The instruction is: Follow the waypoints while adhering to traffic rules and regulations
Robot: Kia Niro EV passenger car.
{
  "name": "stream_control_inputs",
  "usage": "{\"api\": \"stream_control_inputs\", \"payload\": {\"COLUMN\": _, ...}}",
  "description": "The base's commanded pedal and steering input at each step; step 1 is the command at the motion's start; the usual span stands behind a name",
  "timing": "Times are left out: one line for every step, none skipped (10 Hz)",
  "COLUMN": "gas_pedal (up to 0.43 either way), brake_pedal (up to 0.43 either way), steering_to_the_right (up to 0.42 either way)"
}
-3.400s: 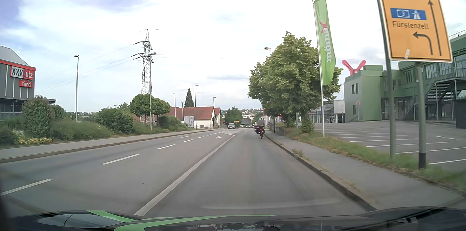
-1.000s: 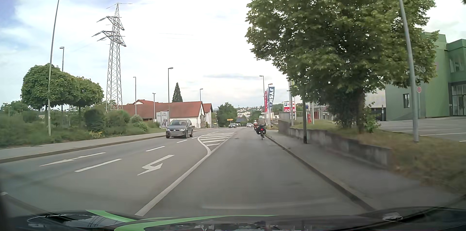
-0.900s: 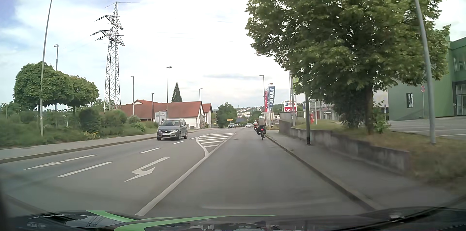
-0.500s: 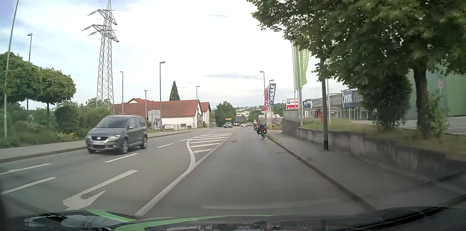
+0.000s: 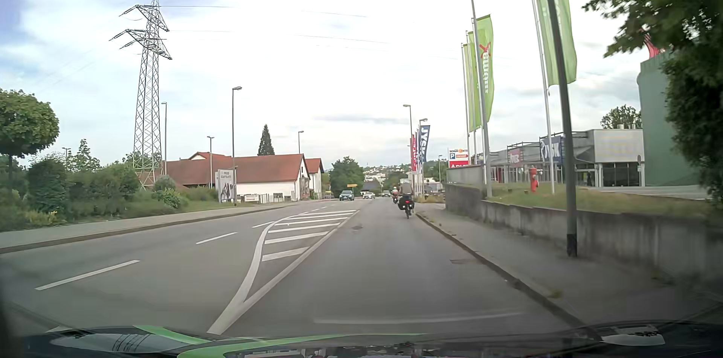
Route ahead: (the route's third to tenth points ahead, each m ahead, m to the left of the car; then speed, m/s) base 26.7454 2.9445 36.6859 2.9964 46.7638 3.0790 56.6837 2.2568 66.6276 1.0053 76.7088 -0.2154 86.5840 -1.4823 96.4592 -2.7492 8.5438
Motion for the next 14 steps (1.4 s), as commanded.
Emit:
{"api": "stream_control_inputs", "payload": {"gas_pedal": 0.039, "brake_pedal": 0.0, "steering_to_the_right": 0.002}}
{"api": "stream_control_inputs", "payload": {"gas_pedal": 0.039, "brake_pedal": 0.0, "steering_to_the_right": 0.001}}
{"api": "stream_control_inputs", "payload": {"gas_pedal": 0.039, "brake_pedal": 0.0, "steering_to_the_right": 0.001}}
{"api": "stream_control_inputs", "payload": {"gas_pedal": 0.039, "brake_pedal": 0.0, "steering_to_the_right": 0.001}}
{"api": "stream_control_inputs", "payload": {"gas_pedal": 0.02, "brake_pedal": 0.0, "steering_to_the_right": 0.001}}
{"api": "stream_control_inputs", "payload": {"gas_pedal": 0.0, "brake_pedal": 0.0, "steering_to_the_right": 0.001}}
{"api": "stream_control_inputs", "payload": {"gas_pedal": 0.0, "brake_pedal": 0.0, "steering_to_the_right": 0.001}}
{"api": "stream_control_inputs", "payload": {"gas_pedal": 0.0, "brake_pedal": 0.0, "steering_to_the_right": 0.001}}
{"api": "stream_control_inputs", "payload": {"gas_pedal": 0.0, "brake_pedal": 0.0, "steering_to_the_right": 0.001}}
{"api": "stream_control_inputs", "payload": {"gas_pedal": 0.0, "brake_pedal": 0.0, "steering_to_the_right": 0.001}}
{"api": "stream_control_inputs", "payload": {"gas_pedal": 0.0, "brake_pedal": 0.0, "steering_to_the_right": 0.001}}
{"api": "stream_control_inputs", "payload": {"gas_pedal": 0.0, "brake_pedal": 0.0, "steering_to_the_right": 0.0}}
{"api": "stream_control_inputs", "payload": {"gas_pedal": 0.0, "brake_pedal": 0.0, "steering_to_the_right": 0.0}}
{"api": "stream_control_inputs", "payload": {"gas_pedal": 0.0, "brake_pedal": 0.0, "steering_to_the_right": 0.0}}
